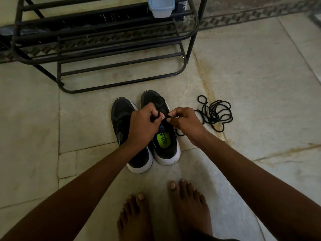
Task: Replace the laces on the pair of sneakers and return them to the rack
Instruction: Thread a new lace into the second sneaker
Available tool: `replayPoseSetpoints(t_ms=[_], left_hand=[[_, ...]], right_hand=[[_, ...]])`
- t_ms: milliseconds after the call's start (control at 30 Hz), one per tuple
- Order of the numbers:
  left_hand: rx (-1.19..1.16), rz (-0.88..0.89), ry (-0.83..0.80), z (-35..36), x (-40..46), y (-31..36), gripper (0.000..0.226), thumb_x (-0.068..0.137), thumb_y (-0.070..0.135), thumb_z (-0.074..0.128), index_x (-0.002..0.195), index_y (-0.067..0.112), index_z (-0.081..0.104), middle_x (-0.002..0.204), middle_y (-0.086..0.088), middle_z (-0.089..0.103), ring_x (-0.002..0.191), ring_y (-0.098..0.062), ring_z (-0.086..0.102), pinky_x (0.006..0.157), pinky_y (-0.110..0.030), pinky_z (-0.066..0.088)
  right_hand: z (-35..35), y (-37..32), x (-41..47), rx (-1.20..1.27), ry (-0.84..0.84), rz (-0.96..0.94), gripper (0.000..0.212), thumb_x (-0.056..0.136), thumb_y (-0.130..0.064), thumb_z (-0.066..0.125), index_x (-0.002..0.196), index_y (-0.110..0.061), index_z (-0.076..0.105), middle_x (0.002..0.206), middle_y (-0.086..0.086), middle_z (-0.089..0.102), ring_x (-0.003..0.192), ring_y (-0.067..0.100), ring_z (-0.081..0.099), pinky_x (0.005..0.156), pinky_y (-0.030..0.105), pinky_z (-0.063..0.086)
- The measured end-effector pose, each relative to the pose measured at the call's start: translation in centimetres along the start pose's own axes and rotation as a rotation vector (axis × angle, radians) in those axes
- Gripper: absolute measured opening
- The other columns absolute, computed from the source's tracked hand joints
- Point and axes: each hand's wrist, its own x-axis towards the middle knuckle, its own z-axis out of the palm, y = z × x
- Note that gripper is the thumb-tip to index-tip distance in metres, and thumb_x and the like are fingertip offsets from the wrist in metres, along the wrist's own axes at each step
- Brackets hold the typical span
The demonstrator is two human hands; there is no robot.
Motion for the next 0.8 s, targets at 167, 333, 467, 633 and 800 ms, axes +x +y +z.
replayPoseSetpoints(t_ms=[167, 333, 467, 633, 800], left_hand=[[0.073, 0.097, -0.006, 0.1, 0.1, 0.8, 0.032, 0.089, 0.011, 0.078, 0.079, 0.023, 0.051, 0.070, 0.004, 0.063, 0.061, -0.008, 0.061, 0.058, -0.016, 0.049], [0.078, 0.080, 0.003, 0.2, 0.0, 1.0, 0.031, 0.088, 0.012, 0.080, 0.077, 0.020, 0.052, 0.067, 0.005, 0.058, 0.058, -0.008, 0.059, 0.056, -0.016, 0.047], [0.067, 0.028, 0.004, 0.2, -0.1, 1.1, 0.031, 0.087, 0.014, 0.081, 0.077, 0.017, 0.052, 0.067, 0.007, 0.061, 0.064, -0.006, 0.067, 0.058, -0.026, 0.055], [0.076, -0.013, -0.021, 0.5, -0.2, 1.1, 0.030, 0.089, 0.020, 0.080, 0.081, 0.020, 0.051, 0.070, 0.004, 0.064, 0.069, -0.012, 0.071, 0.058, -0.041, 0.058], [0.122, -0.057, -0.003, 0.5, -0.2, 1.1, 0.039, 0.083, 0.024, 0.086, 0.076, 0.020, 0.048, 0.069, 0.002, 0.063, 0.062, -0.013, 0.063, 0.058, -0.042, 0.056]], right_hand=[[0.1, 0.1, -0.1, -0.058, 0.017, -0.067, 0.007, 0.092, 0.003, 0.065, 0.096, 0.007, 0.070, 0.081, 0.011, 0.067, 0.061, 0.002, 0.062, 0.058, 0.016, 0.048], [0.0, 0.2, -0.1, -0.075, 0.033, -0.083, 0.006, 0.092, 0.000, 0.067, 0.094, 0.004, 0.071, 0.080, 0.010, 0.068, 0.062, 0.003, 0.063, 0.060, 0.018, 0.049], [-0.1, 0.0, -0.2, 0.087, 0.026, -0.004, 0.018, 0.095, 0.001, 0.054, 0.096, 0.006, 0.071, 0.083, 0.016, 0.069, 0.072, 0.019, 0.065, 0.064, 0.030, 0.051], [-0.3, -0.2, -0.2, 0.154, -0.010, 0.039, 0.020, 0.101, -0.001, 0.052, 0.101, 0.006, 0.071, 0.089, 0.014, 0.072, 0.077, 0.014, 0.070, 0.066, 0.022, 0.054], [-0.8, -0.4, 0.7, 0.131, -0.120, 0.096, 0.020, 0.102, -0.011, 0.058, 0.106, 0.006, 0.068, 0.092, 0.013, 0.070, 0.083, 0.015, 0.068, 0.070, 0.024, 0.055]])
